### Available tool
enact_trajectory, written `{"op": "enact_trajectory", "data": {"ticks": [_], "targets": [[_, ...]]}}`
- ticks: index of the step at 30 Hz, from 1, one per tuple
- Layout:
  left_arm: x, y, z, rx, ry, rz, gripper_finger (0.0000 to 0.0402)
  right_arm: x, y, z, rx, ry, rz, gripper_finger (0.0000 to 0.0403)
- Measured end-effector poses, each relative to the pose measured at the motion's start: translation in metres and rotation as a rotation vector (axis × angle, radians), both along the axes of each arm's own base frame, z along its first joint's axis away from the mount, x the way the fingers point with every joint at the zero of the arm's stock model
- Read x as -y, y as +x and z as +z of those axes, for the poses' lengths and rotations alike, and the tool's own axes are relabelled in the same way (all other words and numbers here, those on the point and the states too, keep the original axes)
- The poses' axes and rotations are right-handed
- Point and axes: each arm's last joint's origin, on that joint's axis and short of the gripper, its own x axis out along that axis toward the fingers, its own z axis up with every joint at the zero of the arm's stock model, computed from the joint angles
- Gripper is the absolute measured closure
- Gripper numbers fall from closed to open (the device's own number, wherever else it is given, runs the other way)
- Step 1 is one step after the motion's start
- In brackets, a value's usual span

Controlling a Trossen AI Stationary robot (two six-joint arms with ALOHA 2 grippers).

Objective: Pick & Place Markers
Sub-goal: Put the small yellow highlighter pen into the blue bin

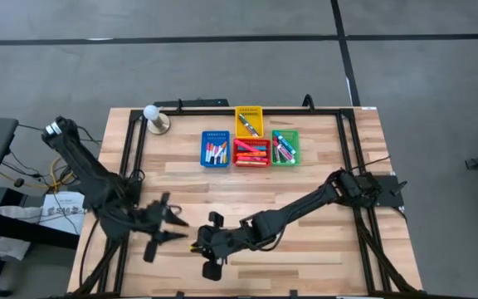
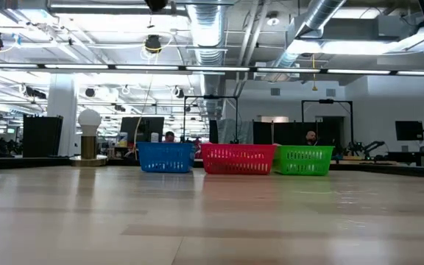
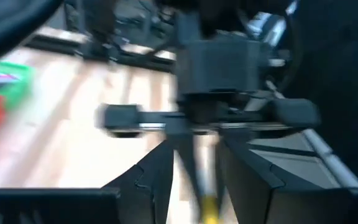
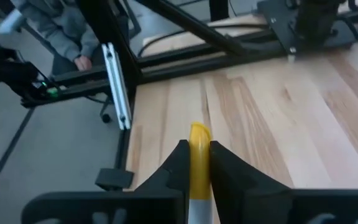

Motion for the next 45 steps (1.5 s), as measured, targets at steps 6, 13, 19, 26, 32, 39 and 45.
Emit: {"op": "enact_trajectory", "data": {"ticks": [6, 13, 19, 26, 32, 39, 45], "targets": [[-0.03, -0.021, 0.014, 0.024, 0.117, 0.098, 0.027, 0.002, 0.004, 0.021, 0.069, -0.068, 0.046, 0.0367], [-0.048, -0.032, 0.008, -0.026, 0.295, 0.177, 0.027, 0.026, 0.016, 0.06, 0.201, -0.194, 0.081, 0.0378], [-0.056, -0.039, 0.016, 0.005, 0.244, 0.183, 0.027, 0.03, 0.015, 0.106, 0.336, -0.216, 0.1, 0.0364], [-0.063, -0.046, 0.026, 0.034, 0.105, 0.144, 0.027, 0.028, -0.003, 0.151, 0.48, -0.234, 0.133, 0.0376], [-0.051, -0.037, 0.035, 0.128, 0.088, 0.113, 0.027, 0.039, -0.024, 0.187, 0.553, -0.202, 0.117, 0.0363], [-0.032, -0.018, 0.051, 0.313, 0.096, 0.071, 0.027, 0.046, -0.035, 0.205, 0.591, -0.191, 0.104, 0.0378], [-0.018, 0.011, 0.047, 0.397, 0.115, 0.042, 0.027, 0.046, -0.035, 0.204, 0.584, -0.194, 0.101, 0.0359]]}}
